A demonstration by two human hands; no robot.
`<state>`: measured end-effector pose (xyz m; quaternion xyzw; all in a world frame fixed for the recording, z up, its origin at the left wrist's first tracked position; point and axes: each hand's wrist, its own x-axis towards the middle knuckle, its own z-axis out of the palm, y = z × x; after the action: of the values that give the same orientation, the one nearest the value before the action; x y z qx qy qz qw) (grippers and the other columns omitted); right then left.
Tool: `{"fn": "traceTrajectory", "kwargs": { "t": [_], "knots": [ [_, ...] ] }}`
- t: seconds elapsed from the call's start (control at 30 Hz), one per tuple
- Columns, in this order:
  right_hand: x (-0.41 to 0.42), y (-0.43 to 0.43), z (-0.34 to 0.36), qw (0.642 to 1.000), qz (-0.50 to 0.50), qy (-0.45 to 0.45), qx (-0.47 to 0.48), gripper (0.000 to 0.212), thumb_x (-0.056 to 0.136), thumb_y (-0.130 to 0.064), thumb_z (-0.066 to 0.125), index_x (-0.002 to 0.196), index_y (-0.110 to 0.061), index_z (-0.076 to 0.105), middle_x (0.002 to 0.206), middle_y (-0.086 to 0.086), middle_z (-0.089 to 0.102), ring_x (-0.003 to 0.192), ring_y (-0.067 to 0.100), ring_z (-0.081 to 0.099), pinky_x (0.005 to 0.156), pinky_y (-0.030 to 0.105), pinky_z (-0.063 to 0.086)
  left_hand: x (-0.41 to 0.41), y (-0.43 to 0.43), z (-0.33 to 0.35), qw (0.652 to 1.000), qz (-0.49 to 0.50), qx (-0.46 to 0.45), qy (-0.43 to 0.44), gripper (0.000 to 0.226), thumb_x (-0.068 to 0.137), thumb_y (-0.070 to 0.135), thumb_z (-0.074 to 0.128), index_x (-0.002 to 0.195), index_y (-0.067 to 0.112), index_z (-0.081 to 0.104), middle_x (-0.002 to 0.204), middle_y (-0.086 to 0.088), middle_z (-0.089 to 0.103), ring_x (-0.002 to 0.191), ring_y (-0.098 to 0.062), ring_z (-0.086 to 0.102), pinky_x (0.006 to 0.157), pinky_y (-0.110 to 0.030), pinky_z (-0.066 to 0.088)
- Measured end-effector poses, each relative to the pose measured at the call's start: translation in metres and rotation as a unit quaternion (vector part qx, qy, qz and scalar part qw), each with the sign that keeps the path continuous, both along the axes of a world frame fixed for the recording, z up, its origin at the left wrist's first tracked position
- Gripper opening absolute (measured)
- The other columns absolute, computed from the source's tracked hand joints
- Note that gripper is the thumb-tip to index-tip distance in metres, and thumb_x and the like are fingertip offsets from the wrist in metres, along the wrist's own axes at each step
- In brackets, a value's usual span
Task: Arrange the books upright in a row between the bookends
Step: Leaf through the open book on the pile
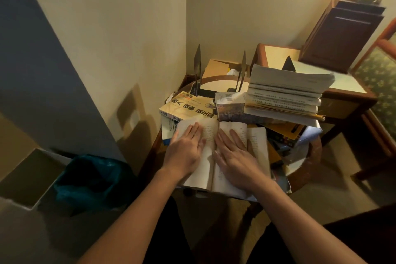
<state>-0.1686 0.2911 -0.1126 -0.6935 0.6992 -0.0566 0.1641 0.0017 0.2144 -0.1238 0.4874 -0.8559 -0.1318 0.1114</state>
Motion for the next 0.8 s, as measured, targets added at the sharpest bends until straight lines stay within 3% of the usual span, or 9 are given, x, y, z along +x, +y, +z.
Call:
{"fn": "traceTrajectory", "kwargs": {
  "t": [0.1, 0.43, 0.8],
  "knots": [
    [0.001, -0.001, -0.002, 1.000, 0.003, 0.015, 0.004, 0.067, 0.100, -0.065, 0.016, 0.155, -0.042, -0.012, 0.156, -0.024, -0.027, 0.144, 0.006, -0.034, 0.120, 0.048, -0.009, 0.006, 0.003, -0.007, 0.999, 0.013, 0.017, 0.036, 0.053, 0.107, 0.042, 0.021, 0.158, 0.025, 0.017, 0.165, 0.010, 0.014, 0.151, -0.005, 0.010, 0.125, -0.043, 0.002],
    [0.001, -0.004, -0.003, 1.000, -0.001, 0.018, 0.013, 0.067, 0.097, -0.070, 0.017, 0.152, -0.049, -0.015, 0.160, -0.022, -0.024, 0.145, 0.006, -0.032, 0.121, 0.056, -0.009, 0.012, 0.054, 0.002, 0.996, 0.074, -0.023, 0.033, 0.052, 0.103, 0.038, 0.021, 0.150, 0.025, 0.041, 0.154, 0.007, 0.043, 0.144, -0.007, 0.034, 0.124, -0.048, 0.010],
    [0.002, -0.004, -0.001, 0.999, -0.003, 0.028, 0.015, 0.068, 0.097, -0.070, 0.017, 0.152, -0.049, -0.016, 0.154, -0.026, -0.031, 0.142, 0.005, -0.036, 0.120, 0.053, -0.012, -0.009, -0.015, -0.006, 0.995, 0.045, 0.057, 0.062, 0.051, 0.107, 0.041, 0.020, 0.158, 0.034, 0.018, 0.165, 0.013, 0.019, 0.153, -0.013, 0.011, 0.123, -0.051, 0.002]
  ]
}}
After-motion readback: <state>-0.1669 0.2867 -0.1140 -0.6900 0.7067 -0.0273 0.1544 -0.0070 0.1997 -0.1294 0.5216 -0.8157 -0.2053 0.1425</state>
